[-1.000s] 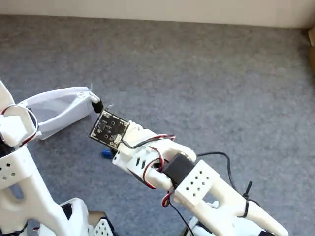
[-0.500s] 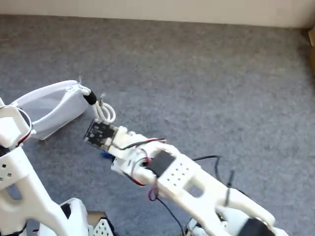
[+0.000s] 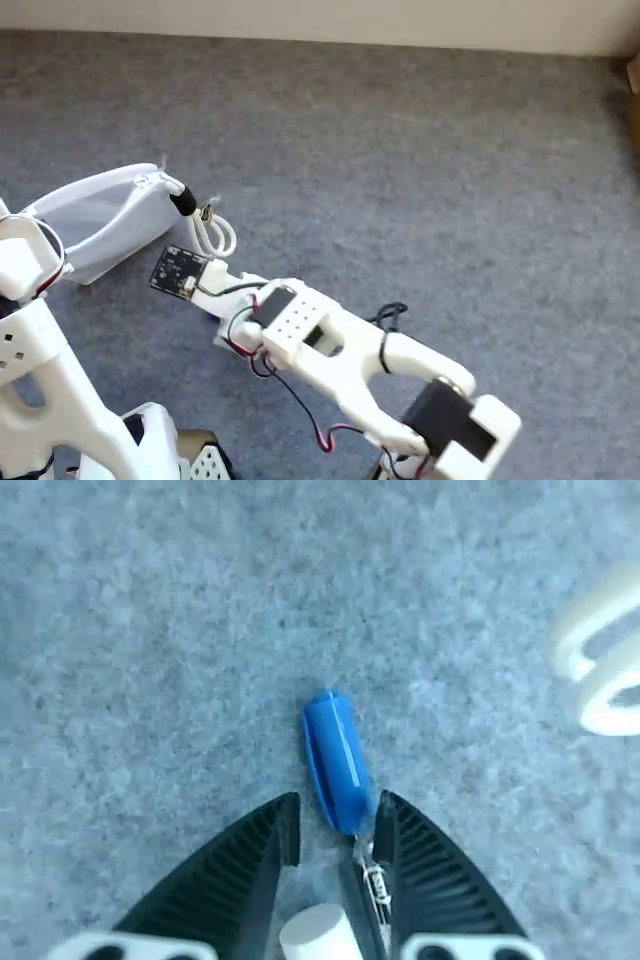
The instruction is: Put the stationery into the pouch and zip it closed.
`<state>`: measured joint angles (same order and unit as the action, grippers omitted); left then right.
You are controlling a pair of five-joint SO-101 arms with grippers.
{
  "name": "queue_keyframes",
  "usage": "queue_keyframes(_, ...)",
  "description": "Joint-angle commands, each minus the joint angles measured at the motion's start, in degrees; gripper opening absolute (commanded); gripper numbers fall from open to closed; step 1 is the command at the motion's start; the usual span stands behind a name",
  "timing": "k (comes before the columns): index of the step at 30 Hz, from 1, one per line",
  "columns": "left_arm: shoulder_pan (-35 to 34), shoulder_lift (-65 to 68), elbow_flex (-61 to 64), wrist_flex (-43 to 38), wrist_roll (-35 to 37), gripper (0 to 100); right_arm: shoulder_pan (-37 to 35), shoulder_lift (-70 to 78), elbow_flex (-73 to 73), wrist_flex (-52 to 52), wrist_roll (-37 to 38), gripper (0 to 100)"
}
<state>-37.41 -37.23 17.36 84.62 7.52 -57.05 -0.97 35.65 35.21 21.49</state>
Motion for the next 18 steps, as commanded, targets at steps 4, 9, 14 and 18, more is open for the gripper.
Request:
queue_keyframes(4, -0.66, 0.04, 1.01, -0.88, 0.62, 1, -0.57, 4.35, -6.73, -1.19, 0.88, 12.4)
queue_keyframes(9, -0.66, 0.04, 1.10, -0.88, 0.62, 1, -0.57, 7.52, -7.43, -1.19, 1.76, 12.3)
queue_keyframes(14, -0.66, 0.04, 1.10, -0.88, 0.62, 1, -0.57, 9.71, -7.34, -1.19, 8.88, 2.9)
queue_keyframes(18, -0.66, 0.04, 1.10, -0.88, 0.62, 1, -0.22, 10.07, -6.99, -1.27, 10.11, 0.5)
